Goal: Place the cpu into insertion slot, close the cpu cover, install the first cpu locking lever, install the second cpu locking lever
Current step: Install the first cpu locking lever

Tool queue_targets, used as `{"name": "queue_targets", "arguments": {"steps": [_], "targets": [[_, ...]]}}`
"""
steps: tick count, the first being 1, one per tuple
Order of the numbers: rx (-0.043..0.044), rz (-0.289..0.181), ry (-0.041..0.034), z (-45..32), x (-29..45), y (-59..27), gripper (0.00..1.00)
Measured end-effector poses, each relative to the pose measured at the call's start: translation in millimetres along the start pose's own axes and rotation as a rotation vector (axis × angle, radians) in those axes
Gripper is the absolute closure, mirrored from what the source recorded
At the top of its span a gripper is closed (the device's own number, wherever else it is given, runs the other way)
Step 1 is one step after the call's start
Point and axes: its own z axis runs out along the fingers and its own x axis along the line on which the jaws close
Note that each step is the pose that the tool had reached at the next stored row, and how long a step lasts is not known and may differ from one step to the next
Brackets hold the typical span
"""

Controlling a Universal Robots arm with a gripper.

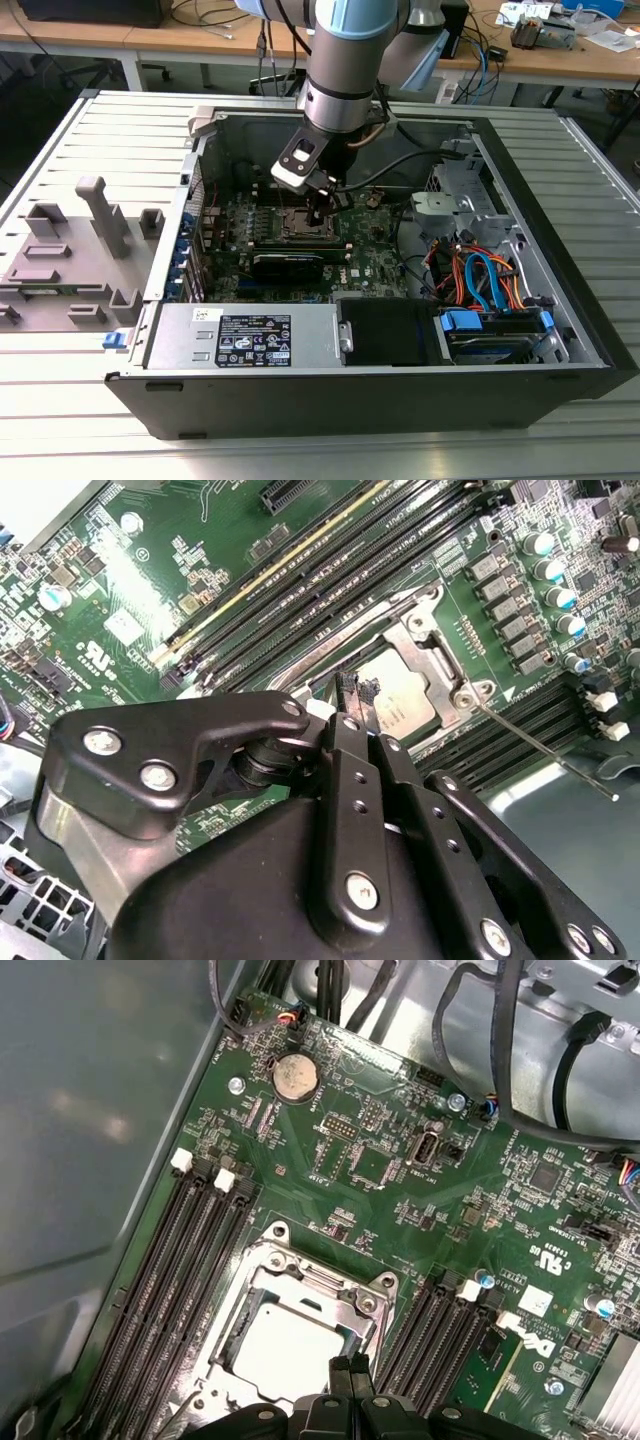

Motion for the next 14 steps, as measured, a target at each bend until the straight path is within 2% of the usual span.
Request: {"name": "queue_targets", "arguments": {"steps": [14], "targets": [[0.0003, -0.036, -0.003, 0.0, 0.0, 0.0, 0.89]]}}
